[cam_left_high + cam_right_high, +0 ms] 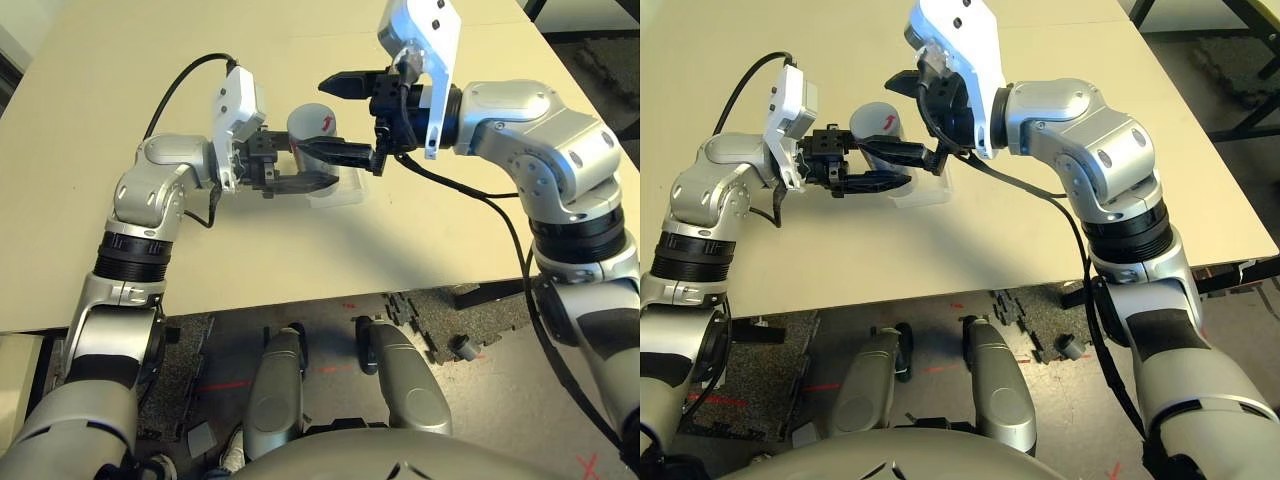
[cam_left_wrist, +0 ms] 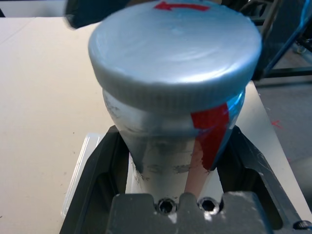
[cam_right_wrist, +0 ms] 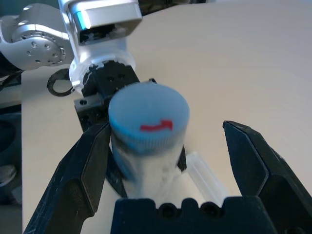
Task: Pour the medicine from the bottle into the box.
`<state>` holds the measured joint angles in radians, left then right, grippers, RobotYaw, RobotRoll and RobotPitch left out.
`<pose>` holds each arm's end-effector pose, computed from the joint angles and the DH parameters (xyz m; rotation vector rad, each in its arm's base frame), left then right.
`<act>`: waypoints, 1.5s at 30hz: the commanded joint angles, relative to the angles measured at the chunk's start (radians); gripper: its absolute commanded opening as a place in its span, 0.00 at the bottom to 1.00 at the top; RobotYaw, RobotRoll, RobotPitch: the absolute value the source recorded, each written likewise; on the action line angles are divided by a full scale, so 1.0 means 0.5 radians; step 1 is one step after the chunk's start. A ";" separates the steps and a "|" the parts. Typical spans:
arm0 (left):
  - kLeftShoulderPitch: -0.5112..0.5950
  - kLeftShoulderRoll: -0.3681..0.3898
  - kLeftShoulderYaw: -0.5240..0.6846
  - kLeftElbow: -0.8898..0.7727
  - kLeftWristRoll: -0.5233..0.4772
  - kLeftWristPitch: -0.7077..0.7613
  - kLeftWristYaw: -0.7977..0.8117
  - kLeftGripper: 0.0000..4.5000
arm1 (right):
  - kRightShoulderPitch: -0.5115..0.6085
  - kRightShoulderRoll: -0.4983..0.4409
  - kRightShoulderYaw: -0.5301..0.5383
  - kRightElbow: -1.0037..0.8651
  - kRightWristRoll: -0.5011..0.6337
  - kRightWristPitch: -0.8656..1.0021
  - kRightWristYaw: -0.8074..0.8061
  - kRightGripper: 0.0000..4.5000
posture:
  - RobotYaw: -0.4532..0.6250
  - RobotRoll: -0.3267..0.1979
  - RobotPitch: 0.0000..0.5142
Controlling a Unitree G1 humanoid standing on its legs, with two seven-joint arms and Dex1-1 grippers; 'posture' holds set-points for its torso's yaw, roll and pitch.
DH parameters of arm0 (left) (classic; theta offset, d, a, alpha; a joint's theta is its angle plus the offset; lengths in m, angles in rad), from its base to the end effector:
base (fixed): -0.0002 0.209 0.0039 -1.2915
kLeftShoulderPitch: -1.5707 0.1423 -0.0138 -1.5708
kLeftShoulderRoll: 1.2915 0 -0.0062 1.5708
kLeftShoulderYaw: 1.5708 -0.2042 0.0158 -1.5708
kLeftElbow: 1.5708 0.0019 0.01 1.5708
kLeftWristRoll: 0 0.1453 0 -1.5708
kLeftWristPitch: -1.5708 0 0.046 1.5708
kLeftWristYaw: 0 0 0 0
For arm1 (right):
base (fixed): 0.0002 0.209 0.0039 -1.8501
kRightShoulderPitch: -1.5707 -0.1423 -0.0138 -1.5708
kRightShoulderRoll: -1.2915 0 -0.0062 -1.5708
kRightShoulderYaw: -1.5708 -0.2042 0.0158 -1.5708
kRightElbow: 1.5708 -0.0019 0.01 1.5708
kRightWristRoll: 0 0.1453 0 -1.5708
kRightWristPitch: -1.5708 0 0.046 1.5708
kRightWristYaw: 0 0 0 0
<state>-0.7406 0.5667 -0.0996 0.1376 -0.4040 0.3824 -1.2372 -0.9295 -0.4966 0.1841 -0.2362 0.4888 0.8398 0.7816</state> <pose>0.3275 0.2065 0.2038 0.2977 -0.0260 -1.3534 0.2946 -0.1319 0.2683 -0.3563 -0.0712 1.1926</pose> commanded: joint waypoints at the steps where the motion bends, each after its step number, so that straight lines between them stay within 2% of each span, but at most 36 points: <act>1: -0.031 0.006 -0.009 0.001 0.007 -0.020 -0.035 0.61 | 0.032 -0.094 -0.133 -0.025 0.009 0.072 -0.031 1.00 | 0.42 0.62 0.43; 6: -0.049 -0.002 -0.014 0.071 0.028 -0.057 -0.050 0.61 | 0.085 -0.200 -0.256 -0.187 0.193 0.271 0.013 1.00 | 0.41 0.62 0.42; 10: -0.075 -0.015 -0.021 0.140 0.047 -0.094 -0.065 0.61 | 0.072 -0.124 -0.306 -0.327 0.396 0.445 -0.020 1.00 | 0.40 0.62 0.42; 13: -0.093 -0.025 -0.024 0.176 0.057 -0.112 -0.075 0.61 | 0.035 -0.041 -0.298 -0.359 0.457 0.487 -0.081 1.00 | 0.40 0.62 0.42; 16: -0.104 -0.034 -0.029 0.194 0.063 -0.123 -0.082 0.61 | -0.016 0.046 -0.255 -0.328 0.427 0.453 -0.155 1.00 | 0.40 0.62 0.41; 24: -0.114 -0.056 -0.035 0.183 0.064 -0.116 -0.082 0.61 | -0.152 0.190 -0.024 -0.086 0.121 0.147 -0.207 1.00 | 0.41 0.62 0.41; 28: -0.105 -0.059 -0.030 0.165 0.062 -0.109 -0.077 0.61 | -0.170 0.240 0.023 -0.051 0.080 0.103 -0.179 1.00 | 0.41 0.62 0.41; 35: -0.090 -0.054 -0.019 0.135 0.056 -0.097 -0.064 0.61 | -0.119 0.256 0.086 -0.055 0.044 0.110 -0.153 1.00 | 0.42 0.62 0.41; 45: -0.080 -0.053 -0.016 0.117 0.049 -0.092 -0.066 0.61 | -0.079 0.203 0.038 0.017 -0.059 0.074 -0.200 1.00 | 0.41 0.62 0.40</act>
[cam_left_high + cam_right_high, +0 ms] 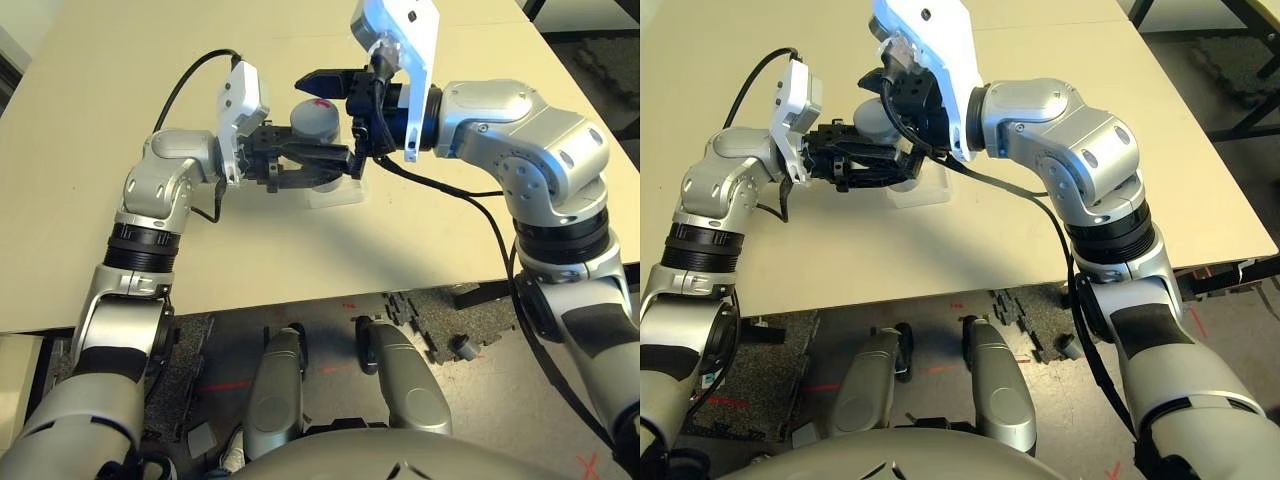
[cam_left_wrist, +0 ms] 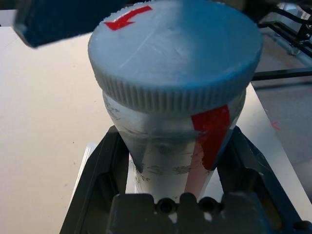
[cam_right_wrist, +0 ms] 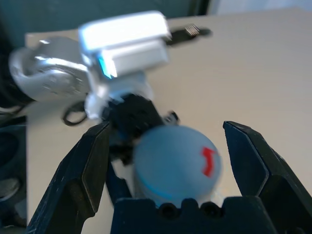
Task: Pour the medicine from the bottle into the box.
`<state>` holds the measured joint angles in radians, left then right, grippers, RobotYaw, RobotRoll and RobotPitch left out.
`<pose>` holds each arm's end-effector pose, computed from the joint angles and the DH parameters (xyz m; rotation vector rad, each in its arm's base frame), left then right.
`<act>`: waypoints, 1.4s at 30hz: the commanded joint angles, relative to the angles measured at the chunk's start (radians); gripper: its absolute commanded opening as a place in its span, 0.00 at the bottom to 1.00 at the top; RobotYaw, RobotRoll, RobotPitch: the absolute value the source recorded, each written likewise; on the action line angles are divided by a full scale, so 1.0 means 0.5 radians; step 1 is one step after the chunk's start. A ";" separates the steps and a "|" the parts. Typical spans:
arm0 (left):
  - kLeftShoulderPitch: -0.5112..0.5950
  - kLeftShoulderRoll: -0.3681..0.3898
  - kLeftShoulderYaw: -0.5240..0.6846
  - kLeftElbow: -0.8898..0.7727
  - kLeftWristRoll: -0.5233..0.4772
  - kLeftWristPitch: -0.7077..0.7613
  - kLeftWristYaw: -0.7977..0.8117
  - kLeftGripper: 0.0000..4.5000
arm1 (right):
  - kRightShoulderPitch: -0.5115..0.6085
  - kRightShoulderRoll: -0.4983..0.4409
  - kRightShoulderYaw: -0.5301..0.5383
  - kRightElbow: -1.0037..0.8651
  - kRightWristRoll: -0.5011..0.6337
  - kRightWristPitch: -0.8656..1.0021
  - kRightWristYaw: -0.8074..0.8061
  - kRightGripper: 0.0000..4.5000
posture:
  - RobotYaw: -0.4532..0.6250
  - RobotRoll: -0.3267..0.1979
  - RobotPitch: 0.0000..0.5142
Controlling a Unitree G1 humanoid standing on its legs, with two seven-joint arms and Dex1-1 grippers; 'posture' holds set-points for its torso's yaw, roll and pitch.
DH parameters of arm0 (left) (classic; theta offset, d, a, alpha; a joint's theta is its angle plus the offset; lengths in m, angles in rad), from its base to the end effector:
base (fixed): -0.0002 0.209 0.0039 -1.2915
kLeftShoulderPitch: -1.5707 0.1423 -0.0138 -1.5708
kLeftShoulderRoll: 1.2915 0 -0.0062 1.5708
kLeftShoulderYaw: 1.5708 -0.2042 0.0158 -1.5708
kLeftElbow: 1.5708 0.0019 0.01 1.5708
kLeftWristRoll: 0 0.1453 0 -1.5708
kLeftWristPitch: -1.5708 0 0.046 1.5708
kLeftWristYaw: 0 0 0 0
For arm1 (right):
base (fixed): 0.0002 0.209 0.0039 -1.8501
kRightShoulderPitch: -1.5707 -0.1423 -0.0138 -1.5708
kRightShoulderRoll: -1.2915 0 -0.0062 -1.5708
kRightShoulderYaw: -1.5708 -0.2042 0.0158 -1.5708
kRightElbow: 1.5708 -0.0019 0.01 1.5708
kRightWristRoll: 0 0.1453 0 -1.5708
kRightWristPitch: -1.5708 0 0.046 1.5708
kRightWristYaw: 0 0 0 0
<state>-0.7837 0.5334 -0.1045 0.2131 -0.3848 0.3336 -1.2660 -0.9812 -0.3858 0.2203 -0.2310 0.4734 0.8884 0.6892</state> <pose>0.3369 0.2012 0.2047 0.2979 -0.0504 -1.3767 0.2933 -0.1007 0.2708 -0.3261 -0.0853 1.1936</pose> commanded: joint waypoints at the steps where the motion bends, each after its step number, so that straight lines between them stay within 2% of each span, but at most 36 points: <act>1: 0.008 0.014 -0.007 -0.035 0.010 0.005 -0.010 0.61 | 0.029 -0.023 -0.044 0.012 -0.039 -0.026 -0.023 1.00 | 0.41 0.62 0.40; 12: 0.009 0.012 -0.015 -0.011 0.016 -0.014 -0.019 0.61 | 0.092 -0.121 -0.198 -0.039 -0.013 0.036 -0.044 1.00 | 0.40 0.62 0.39; 26: -0.031 0.010 -0.012 0.100 0.047 -0.067 -0.047 0.61 | 0.311 -0.473 -0.482 -0.367 0.379 0.333 0.078 1.00 | 0.38 0.62 0.38; 32: -0.049 -0.009 -0.017 0.126 0.057 -0.079 -0.057 0.61 | 0.246 -0.356 -0.466 -0.392 0.449 0.353 -0.025 1.00 | 0.37 0.62 0.38; 36: -0.057 -0.017 -0.021 0.136 0.062 -0.084 -0.065 0.61 | 0.167 -0.238 -0.348 -0.317 0.339 0.278 -0.115 1.00 | 0.37 0.62 0.38; 42: -0.061 -0.024 -0.022 0.134 0.067 -0.083 -0.075 0.61 | 0.077 -0.159 -0.220 -0.220 0.250 0.186 -0.094 1.00 | 0.38 0.62 0.39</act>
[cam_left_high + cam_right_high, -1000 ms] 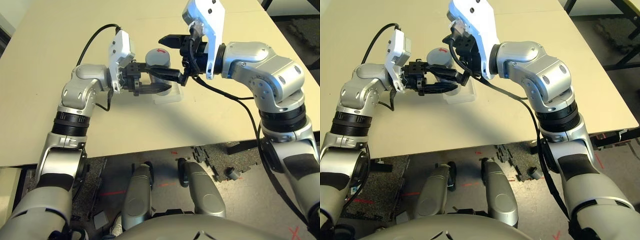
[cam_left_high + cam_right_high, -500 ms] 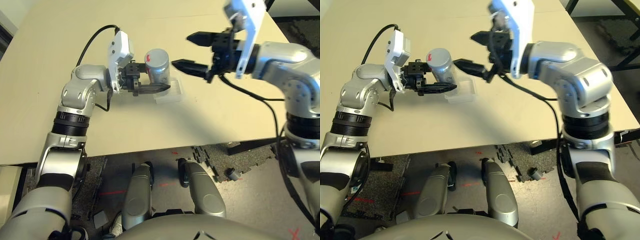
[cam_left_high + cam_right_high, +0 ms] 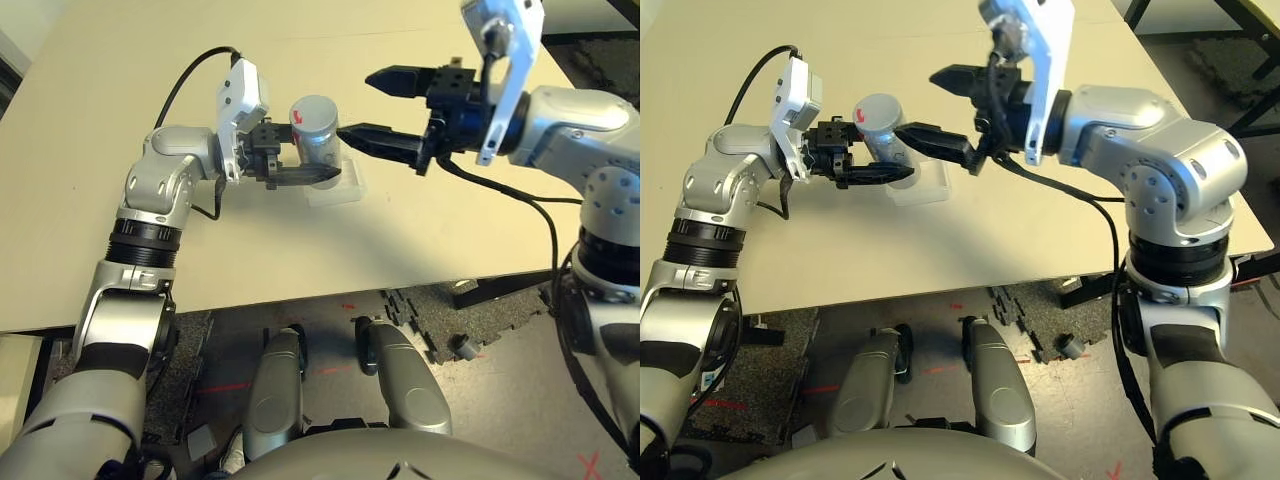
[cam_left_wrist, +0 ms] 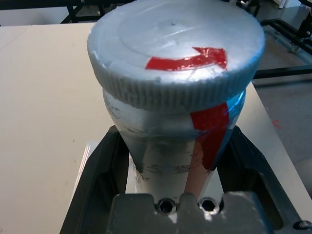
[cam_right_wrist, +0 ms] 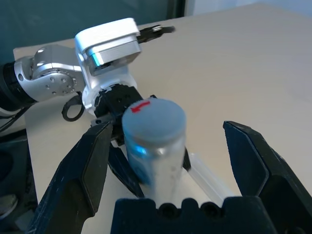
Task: Pour the medicine from the bottle into the box.
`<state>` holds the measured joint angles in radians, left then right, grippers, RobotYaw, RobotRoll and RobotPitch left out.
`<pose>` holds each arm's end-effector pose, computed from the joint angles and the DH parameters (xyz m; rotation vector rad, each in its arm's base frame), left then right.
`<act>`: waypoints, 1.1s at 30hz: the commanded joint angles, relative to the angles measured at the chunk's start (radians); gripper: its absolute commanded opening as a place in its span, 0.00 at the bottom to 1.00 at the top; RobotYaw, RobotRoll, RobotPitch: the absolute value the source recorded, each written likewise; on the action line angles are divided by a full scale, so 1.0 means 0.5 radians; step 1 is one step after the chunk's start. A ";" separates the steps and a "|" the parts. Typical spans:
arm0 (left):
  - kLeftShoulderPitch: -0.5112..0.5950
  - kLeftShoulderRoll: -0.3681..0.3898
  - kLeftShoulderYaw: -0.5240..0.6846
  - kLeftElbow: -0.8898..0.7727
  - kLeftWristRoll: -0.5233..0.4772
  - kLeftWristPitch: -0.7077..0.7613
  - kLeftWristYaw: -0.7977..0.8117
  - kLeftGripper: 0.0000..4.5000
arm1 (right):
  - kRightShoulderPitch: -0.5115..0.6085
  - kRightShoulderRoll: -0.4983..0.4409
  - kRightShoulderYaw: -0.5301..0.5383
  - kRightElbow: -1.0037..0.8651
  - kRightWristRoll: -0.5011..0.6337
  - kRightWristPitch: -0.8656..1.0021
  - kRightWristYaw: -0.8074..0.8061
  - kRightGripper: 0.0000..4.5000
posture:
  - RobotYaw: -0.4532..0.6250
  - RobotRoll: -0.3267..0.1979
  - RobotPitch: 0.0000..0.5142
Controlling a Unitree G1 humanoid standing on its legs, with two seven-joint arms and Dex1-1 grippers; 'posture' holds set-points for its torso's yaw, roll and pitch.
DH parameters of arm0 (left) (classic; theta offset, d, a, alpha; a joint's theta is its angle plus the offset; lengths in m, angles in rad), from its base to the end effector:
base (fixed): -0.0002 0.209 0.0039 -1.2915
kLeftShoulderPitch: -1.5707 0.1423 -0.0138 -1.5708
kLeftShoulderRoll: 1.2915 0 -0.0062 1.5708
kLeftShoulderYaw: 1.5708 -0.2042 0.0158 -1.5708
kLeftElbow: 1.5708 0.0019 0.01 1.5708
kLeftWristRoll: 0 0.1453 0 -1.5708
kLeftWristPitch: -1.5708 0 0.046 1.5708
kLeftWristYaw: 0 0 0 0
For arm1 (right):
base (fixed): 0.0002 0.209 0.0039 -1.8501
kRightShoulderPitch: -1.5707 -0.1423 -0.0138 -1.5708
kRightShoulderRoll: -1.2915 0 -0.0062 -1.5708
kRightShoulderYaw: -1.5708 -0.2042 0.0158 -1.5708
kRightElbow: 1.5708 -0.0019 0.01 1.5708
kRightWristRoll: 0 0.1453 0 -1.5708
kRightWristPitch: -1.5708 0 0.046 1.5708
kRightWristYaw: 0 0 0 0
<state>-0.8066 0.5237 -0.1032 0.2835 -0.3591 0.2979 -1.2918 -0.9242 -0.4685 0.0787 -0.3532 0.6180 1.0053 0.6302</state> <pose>0.3435 0.2036 0.2024 0.3022 -0.0390 -1.3748 0.2769 -0.1345 0.2776 -0.2443 -0.0832 1.1331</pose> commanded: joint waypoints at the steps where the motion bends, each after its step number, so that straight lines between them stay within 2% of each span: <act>1: -0.014 -0.005 -0.024 -0.012 0.015 -0.008 -0.022 0.61 | -0.044 0.009 0.082 0.033 -0.047 -0.055 0.036 1.00 | 0.38 0.62 0.39; 16: 0.037 0.005 -0.017 -0.135 -0.004 0.069 -0.001 0.61 | -0.097 0.066 0.251 0.163 -0.185 -0.149 0.142 1.00 | 0.40 0.62 0.41; 19: 0.043 0.003 -0.019 -0.142 -0.003 0.075 -0.002 0.61 | -0.102 0.084 0.258 0.166 -0.200 -0.164 0.156 0.89 | 0.40 0.62 0.42; 22: 0.044 0.001 -0.020 -0.135 0.000 0.077 -0.003 0.61 | -0.111 0.105 0.250 0.154 -0.199 -0.164 0.160 0.61 | 0.40 0.62 0.42; 23: 0.045 0.002 -0.020 -0.130 0.002 0.074 -0.005 0.61 | -0.115 0.117 0.240 0.148 -0.190 -0.158 0.156 0.57 | 0.40 0.62 0.42; 28: 0.048 -0.002 -0.024 -0.115 0.009 0.067 -0.010 0.61 | -0.116 0.150 0.206 0.129 -0.156 -0.132 0.147 0.57 | 0.40 0.62 0.42; 33: 0.064 -0.008 -0.029 -0.120 0.011 0.062 -0.012 0.61 | -0.162 0.292 -0.009 0.196 -0.053 0.096 -0.052 0.57 | 0.39 0.62 0.42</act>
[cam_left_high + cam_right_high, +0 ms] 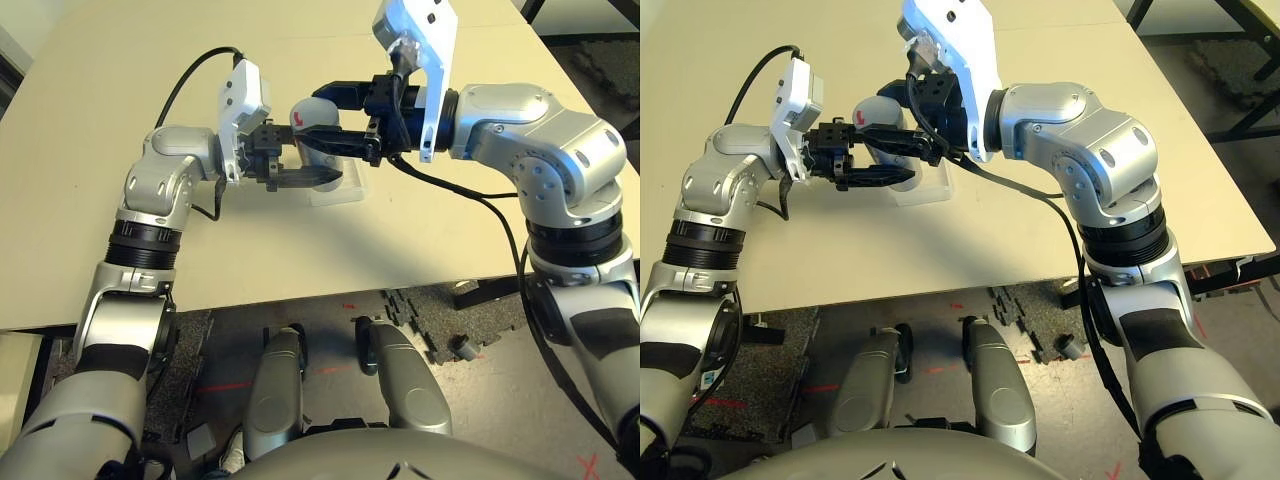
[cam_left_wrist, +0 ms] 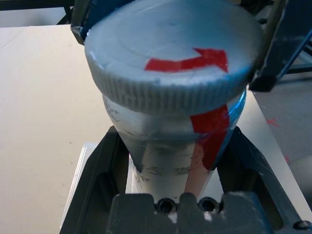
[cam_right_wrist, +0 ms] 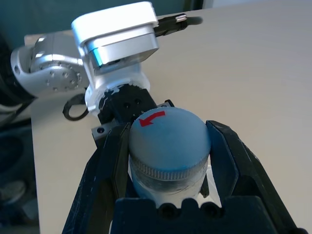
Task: Pour the medicine from the bottle into the box.
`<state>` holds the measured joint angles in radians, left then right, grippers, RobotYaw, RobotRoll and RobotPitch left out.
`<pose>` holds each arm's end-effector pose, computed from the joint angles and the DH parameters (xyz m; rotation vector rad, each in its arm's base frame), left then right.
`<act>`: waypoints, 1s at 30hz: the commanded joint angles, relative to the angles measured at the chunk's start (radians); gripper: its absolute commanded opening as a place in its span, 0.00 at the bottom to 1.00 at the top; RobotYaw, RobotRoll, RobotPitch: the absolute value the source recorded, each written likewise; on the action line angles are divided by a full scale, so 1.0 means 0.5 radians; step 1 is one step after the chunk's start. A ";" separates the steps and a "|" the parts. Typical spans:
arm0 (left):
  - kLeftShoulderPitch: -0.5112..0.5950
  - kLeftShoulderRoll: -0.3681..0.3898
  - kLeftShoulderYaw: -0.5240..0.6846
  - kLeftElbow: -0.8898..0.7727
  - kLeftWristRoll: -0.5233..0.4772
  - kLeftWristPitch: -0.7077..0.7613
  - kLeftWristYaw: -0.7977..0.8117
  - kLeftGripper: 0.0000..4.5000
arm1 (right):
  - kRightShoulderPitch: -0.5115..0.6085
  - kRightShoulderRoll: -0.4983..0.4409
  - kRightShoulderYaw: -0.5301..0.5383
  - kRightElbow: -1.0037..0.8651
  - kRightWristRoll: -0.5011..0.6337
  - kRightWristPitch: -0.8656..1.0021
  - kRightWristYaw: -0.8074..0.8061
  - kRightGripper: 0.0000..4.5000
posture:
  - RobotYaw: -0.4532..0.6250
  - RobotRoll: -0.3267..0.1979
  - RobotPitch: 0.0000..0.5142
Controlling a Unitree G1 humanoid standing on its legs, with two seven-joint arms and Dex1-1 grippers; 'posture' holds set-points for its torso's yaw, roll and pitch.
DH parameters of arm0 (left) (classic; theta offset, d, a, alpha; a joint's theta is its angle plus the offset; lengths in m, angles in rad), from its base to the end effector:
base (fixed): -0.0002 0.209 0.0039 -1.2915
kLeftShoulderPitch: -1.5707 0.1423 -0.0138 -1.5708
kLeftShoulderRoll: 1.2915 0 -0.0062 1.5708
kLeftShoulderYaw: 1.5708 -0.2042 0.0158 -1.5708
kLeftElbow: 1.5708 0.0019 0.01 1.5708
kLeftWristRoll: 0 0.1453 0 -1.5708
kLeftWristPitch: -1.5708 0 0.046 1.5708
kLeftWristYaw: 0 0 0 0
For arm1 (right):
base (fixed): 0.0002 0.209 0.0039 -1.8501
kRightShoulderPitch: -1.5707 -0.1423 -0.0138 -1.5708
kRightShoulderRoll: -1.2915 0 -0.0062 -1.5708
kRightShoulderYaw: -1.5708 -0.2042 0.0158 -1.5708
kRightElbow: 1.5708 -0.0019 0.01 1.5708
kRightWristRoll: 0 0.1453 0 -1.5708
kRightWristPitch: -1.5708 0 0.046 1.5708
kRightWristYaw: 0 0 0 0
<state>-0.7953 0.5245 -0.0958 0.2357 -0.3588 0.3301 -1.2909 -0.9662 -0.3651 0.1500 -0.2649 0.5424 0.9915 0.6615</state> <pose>0.3395 0.2018 0.2052 0.3064 -0.0403 -1.3825 0.2891 -0.1065 0.2707 -0.2313 -0.0413 1.1980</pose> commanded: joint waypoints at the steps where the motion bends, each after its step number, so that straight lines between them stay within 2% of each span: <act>1: 0.042 -0.010 -0.043 -0.026 0.010 -0.001 -0.013 0.61 | -0.096 0.117 -0.210 0.048 0.116 0.172 -0.166 0.57 | 0.39 0.62 0.42; 6: 0.037 -0.028 -0.027 -0.024 0.005 -0.003 0.023 0.61 | -0.194 0.208 -0.461 0.304 0.023 0.192 -0.495 0.57 | 0.39 0.62 0.41; 8: 0.018 -0.046 -0.001 -0.005 0.008 -0.012 0.076 0.61 | -0.203 0.186 -0.487 0.431 -0.082 0.097 -0.605 0.57 | 0.39 0.62 0.41; 14: -0.133 -0.103 0.147 0.228 0.076 -0.146 0.410 0.61 | -0.031 0.059 -0.360 0.700 -0.429 -0.306 -0.689 0.57 | 0.40 0.62 0.41; 21: -0.316 -0.115 0.314 0.558 0.162 -0.263 0.838 0.61 | 0.153 0.123 -0.317 0.828 -0.606 -0.543 -0.743 0.57 | 0.42 0.62 0.41; 25: -0.284 -0.045 0.386 0.647 0.238 -0.346 1.056 0.61 | 0.313 0.251 -0.276 1.001 -0.688 -0.705 -0.800 0.57 | 0.43 0.62 0.41; 30: -0.167 -0.021 0.424 0.608 0.267 -0.331 1.198 0.61 | 0.359 0.317 -0.245 1.269 -0.806 -0.928 -0.831 0.57 | 0.46 0.62 0.40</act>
<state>-0.9020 0.5112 0.1101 0.5512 -0.2418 0.1685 -0.7128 -0.7889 -0.2089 0.0285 0.3387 0.1608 0.5710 0.2554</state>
